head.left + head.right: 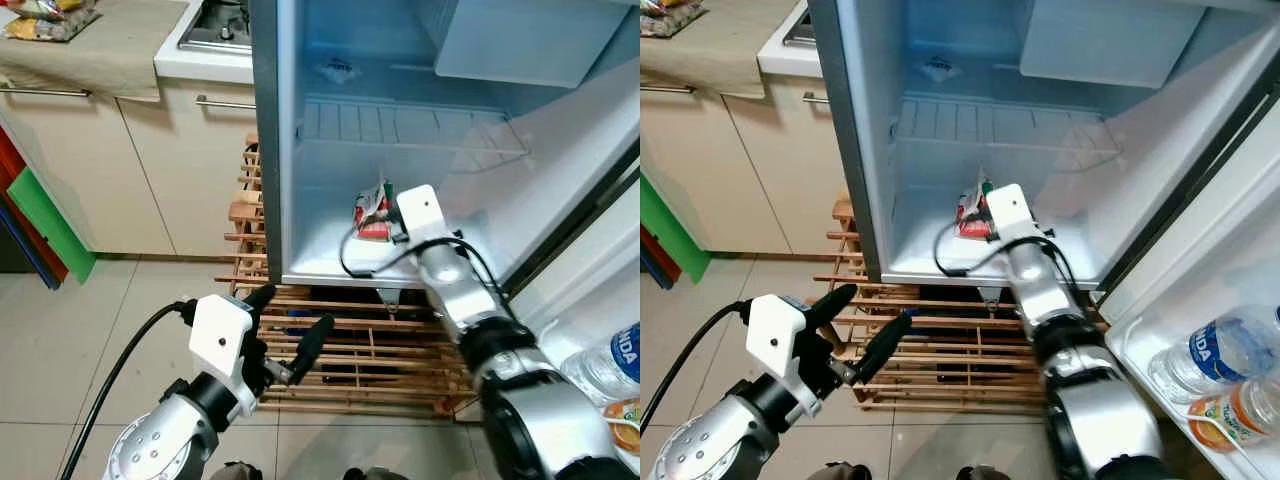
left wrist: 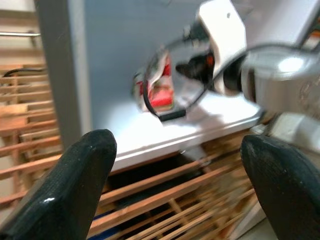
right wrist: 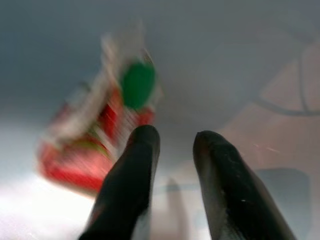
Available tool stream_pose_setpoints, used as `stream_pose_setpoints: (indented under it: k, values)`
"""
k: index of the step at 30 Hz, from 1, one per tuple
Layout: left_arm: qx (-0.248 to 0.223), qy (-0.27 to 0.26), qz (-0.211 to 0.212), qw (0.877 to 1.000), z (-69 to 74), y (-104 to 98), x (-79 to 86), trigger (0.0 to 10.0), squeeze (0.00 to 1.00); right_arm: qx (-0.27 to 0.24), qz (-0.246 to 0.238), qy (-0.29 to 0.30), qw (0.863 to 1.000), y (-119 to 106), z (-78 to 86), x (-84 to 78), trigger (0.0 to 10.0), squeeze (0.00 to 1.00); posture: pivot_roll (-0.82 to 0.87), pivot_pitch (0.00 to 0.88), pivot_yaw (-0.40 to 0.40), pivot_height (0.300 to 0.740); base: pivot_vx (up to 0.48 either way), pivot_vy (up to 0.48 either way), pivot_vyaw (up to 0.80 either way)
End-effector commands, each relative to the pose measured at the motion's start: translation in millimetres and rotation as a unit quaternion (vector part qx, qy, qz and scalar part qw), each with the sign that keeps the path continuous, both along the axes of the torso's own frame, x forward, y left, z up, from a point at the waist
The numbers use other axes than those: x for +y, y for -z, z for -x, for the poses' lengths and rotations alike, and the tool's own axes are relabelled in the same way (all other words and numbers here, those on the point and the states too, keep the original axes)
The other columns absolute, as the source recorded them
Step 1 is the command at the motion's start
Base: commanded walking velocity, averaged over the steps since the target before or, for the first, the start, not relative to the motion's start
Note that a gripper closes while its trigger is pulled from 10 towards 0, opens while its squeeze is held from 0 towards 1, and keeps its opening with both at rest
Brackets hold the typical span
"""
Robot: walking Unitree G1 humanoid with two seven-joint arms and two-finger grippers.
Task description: Restocking fridge
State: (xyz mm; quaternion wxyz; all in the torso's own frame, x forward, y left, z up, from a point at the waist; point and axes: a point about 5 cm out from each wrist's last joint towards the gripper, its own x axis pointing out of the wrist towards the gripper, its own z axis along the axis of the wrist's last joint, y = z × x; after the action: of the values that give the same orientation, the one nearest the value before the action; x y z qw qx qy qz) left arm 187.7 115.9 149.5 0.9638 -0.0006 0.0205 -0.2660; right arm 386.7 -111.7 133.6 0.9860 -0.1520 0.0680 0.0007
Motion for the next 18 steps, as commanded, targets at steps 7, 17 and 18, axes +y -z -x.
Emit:
stream_pose_setpoints:
  k: [7,17,18]
  values:
    - [0.007,-0.003,-0.048,0.999,3.7,12,-0.4,10.0,0.00,0.003,0.015,0.064,0.998,6,-0.9,-0.8,10.0,0.00,0.13,0.134,-0.039,0.740,0.000,0.000,0.00]
    - [0.018,-0.012,-0.053,0.998,18.5,12,6.6,10.0,0.00,0.011,0.016,0.102,0.995,12,0.5,-9.2,10.0,0.00,0.18,0.169,-0.026,0.740,0.000,0.000,0.00]
    - [0.020,-0.012,-0.052,0.998,19.9,11,6.8,10.0,0.00,0.021,0.019,0.097,0.995,14,0.9,-9.0,10.0,0.00,0.18,0.174,-0.023,0.740,0.000,0.000,0.00]
